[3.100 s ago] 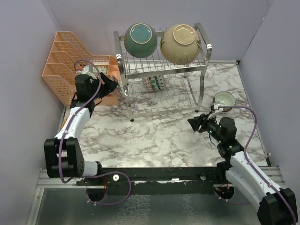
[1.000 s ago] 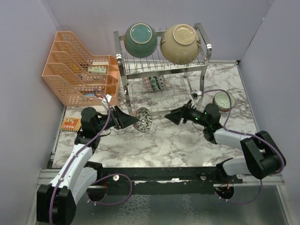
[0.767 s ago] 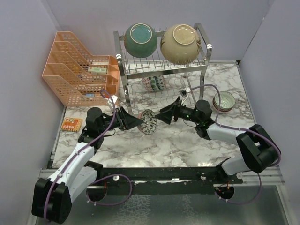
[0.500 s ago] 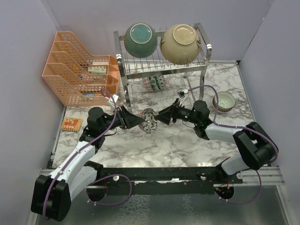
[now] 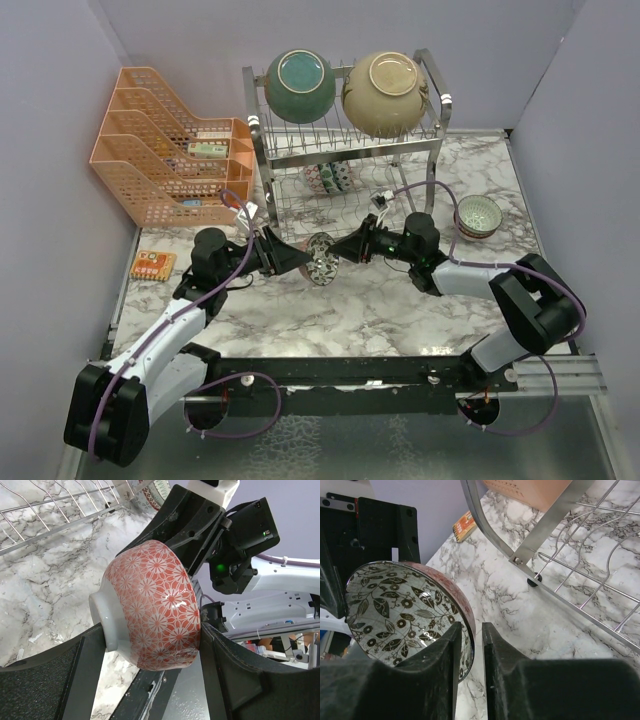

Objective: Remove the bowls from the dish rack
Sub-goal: Place the bowl with the bowl.

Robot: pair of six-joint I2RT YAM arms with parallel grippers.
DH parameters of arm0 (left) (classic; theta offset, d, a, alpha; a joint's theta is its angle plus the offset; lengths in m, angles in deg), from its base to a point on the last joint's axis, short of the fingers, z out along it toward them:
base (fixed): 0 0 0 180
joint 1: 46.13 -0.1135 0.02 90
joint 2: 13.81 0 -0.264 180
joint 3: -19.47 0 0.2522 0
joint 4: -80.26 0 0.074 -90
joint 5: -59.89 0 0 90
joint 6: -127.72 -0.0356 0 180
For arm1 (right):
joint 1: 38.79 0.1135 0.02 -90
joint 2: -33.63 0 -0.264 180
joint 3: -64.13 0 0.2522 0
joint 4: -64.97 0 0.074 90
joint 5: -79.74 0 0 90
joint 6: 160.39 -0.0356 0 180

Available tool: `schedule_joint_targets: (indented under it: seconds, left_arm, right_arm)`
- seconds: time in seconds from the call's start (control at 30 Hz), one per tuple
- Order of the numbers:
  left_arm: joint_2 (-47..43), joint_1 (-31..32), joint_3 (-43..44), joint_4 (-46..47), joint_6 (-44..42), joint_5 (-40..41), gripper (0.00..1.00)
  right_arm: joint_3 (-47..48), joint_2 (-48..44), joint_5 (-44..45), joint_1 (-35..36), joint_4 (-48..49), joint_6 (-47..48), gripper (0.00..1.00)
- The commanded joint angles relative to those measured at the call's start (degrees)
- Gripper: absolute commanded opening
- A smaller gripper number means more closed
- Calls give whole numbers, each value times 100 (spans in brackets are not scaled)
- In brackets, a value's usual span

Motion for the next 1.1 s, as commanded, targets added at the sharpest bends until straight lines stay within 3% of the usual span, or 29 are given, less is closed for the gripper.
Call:
schedule_joint_targets:
  seconds: [0.0,0.23,0.37,0.5,0.7,0.77,1.07]
  left_arm:
    - [15,61,187,451,22,93,43]
    - [107,103,194,489,11,114,42]
    - [89,114,191,461,11,160,43]
    - [27,115,206,219,-102,272,59]
    - [-40,113,314,-386,-385,573,92]
    - [-76,113,364,-603,-527,709,98]
    - [-176,59,942,-1679,-1163,1023,99]
  right_arm:
    - [78,42,2,38,60,65,19]
    - [57,19,-137,38,49,171,2]
    - [61,-64,-104,36,-147,341,2]
    - [75,-284,98,38,-421,442,2]
    - [289,-942,859,-30,-1840,971,2]
    - [333,-1129,903,-160,-2168,1082,2]
    - [70,-2078,772,-1495,-3461,1451,2]
